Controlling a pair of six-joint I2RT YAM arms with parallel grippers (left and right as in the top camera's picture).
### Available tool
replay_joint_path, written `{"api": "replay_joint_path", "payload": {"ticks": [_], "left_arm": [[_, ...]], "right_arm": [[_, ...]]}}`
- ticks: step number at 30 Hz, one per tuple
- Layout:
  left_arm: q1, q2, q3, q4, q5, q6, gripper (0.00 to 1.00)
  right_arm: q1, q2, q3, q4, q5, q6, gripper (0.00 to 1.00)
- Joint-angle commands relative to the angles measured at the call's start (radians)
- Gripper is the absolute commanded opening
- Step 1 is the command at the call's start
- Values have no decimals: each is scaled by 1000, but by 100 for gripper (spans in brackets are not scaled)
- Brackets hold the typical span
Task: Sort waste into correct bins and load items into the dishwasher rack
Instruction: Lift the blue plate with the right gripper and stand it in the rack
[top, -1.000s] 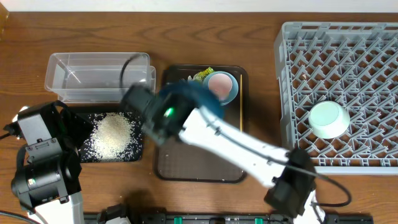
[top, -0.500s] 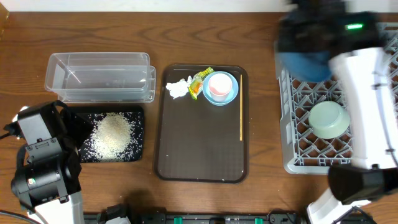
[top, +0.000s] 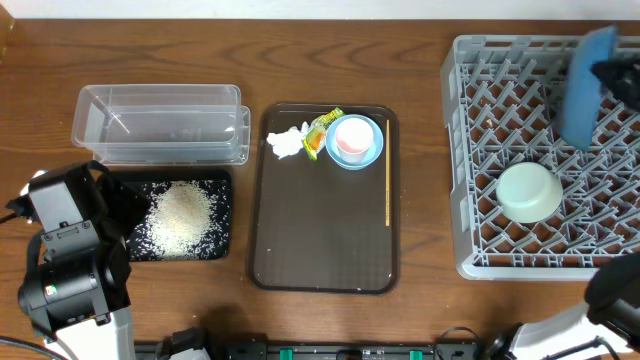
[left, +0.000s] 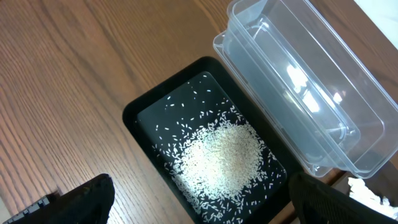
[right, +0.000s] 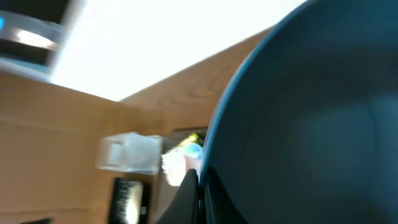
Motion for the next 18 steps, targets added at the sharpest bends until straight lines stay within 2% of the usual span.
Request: {"api": "replay_joint_path", "payload": {"ticks": [1, 4, 11, 18], "left_arm": [[6, 1, 8, -2, -8, -1, 92], [6, 1, 8, -2, -8, -1, 92], [6, 1, 8, -2, -8, -1, 92], [6, 1, 8, -2, -8, -1, 93]], "right_arm": [[-95, -8, -104, 14, -324, -130, 1], [-159, -8, -211, 69, -454, -149, 1], [-248, -8, -370, 153, -453, -132, 1], [-233, -8, -414, 186, -453, -103, 1]]}}
